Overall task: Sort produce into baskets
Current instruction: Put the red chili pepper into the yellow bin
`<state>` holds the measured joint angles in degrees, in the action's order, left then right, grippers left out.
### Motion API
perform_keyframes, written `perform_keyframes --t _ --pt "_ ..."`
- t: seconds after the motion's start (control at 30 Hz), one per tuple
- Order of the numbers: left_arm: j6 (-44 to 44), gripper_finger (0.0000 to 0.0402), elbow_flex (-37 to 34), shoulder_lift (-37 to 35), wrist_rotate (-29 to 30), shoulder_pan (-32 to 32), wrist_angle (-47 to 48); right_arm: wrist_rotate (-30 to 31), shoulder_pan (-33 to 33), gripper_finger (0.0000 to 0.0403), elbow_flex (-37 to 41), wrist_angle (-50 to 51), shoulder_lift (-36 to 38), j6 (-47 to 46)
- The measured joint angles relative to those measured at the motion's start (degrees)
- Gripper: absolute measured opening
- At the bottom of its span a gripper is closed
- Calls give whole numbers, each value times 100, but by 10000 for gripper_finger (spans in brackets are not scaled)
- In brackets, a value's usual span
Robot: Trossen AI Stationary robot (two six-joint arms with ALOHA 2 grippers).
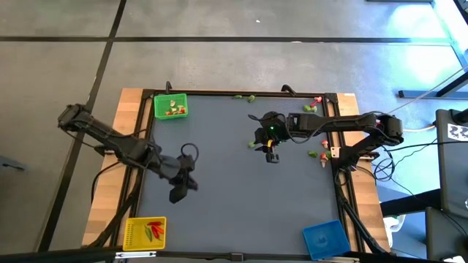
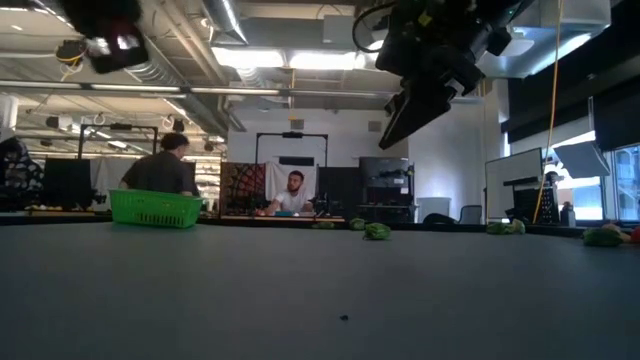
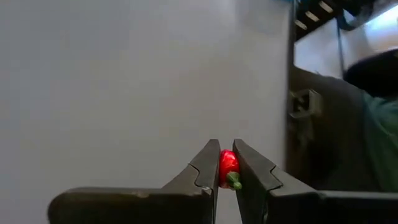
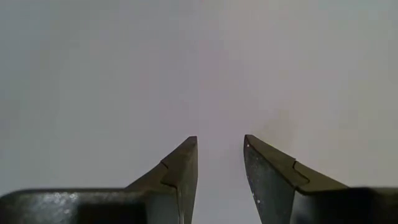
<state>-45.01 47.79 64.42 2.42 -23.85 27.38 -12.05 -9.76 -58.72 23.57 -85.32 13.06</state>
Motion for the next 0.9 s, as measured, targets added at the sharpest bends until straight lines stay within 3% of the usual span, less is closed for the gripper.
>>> perform_keyframes --t 0.63,0.9 --pt "-3548 42 -50 22 -783 -2350 563 0 0 131 0 -247 -2 66" --pt "-4378 46 -52 479 -722 -3098 642 1 0 131 218 -328 -6 81"
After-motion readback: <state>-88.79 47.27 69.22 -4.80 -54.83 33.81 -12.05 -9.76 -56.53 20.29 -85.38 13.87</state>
